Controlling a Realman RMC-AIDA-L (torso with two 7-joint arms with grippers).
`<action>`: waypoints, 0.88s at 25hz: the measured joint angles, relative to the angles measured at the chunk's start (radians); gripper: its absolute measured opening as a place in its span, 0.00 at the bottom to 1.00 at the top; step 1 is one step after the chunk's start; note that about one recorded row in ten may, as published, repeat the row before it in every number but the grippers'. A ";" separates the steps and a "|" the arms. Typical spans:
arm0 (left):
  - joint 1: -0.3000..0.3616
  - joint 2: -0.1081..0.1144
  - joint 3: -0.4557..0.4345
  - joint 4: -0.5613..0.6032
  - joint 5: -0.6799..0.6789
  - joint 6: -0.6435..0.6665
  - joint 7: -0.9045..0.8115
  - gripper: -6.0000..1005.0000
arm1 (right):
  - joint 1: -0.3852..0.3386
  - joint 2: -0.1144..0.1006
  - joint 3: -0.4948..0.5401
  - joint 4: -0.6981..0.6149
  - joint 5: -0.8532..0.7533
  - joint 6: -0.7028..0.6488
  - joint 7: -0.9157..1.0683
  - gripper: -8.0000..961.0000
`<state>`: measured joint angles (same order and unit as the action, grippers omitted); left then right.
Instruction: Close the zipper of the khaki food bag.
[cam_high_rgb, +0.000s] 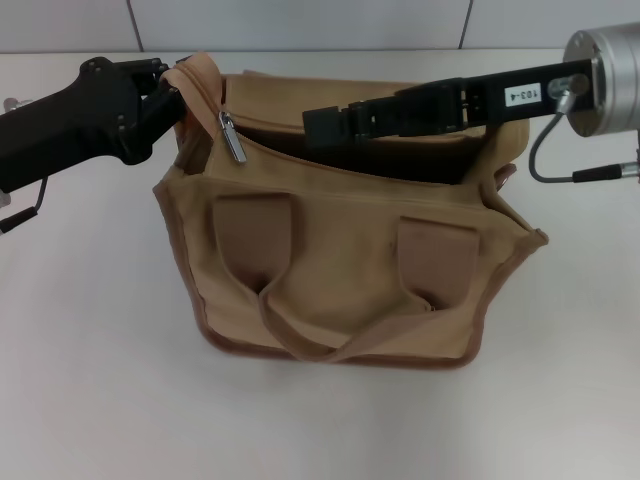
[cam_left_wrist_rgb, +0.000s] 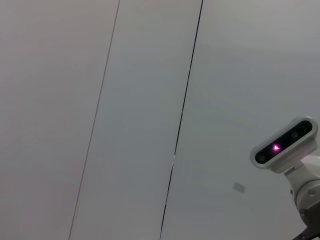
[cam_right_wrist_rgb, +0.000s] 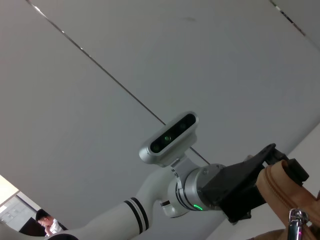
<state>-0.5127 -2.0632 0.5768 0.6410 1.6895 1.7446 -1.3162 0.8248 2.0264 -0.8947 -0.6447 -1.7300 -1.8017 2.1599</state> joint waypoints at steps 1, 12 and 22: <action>0.000 0.000 0.000 0.000 0.000 0.000 0.000 0.06 | 0.000 0.000 0.000 0.000 0.000 0.000 0.000 0.85; 0.000 -0.002 0.000 -0.003 -0.001 0.007 0.003 0.06 | 0.063 -0.002 -0.014 -0.002 -0.062 0.072 0.128 0.57; 0.000 -0.003 0.000 -0.003 -0.001 0.015 0.003 0.07 | 0.095 0.009 -0.059 -0.003 -0.102 0.132 0.166 0.36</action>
<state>-0.5129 -2.0663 0.5767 0.6381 1.6887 1.7597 -1.3130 0.9195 2.0359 -0.9532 -0.6473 -1.8322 -1.6698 2.3258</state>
